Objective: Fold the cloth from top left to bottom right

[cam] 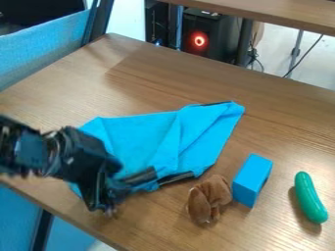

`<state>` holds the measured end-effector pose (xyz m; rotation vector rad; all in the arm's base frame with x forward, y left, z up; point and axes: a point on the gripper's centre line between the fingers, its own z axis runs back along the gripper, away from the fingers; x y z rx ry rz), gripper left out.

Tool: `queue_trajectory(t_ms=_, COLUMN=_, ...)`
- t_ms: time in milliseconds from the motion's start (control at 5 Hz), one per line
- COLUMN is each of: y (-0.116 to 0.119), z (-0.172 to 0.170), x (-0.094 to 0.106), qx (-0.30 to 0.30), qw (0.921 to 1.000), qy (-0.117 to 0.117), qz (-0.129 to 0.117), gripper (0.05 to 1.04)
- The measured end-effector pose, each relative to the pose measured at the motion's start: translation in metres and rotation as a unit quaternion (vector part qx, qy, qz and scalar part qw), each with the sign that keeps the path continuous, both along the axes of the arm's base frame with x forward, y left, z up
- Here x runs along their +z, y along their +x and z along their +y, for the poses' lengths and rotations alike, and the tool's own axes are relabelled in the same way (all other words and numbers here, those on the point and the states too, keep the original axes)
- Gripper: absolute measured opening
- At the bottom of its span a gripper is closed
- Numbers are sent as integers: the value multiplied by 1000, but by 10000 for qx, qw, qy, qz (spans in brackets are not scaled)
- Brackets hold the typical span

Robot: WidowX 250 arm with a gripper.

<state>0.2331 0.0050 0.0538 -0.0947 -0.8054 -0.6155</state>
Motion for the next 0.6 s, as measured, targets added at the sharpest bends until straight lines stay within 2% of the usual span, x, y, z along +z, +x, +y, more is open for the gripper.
queue_trajectory(t_ms=200, y=6, z=8, x=32, qx=113, qw=9993, qy=37, qz=343, gripper=996)
queue_trajectory(t_ms=400, y=12, z=22, x=70, qx=283, qw=9975, qy=-6, qz=651, gripper=1002)
queue_trajectory(t_ms=600, y=12, z=27, x=101, qx=945, qw=9868, qy=1077, qz=750, gripper=1001)
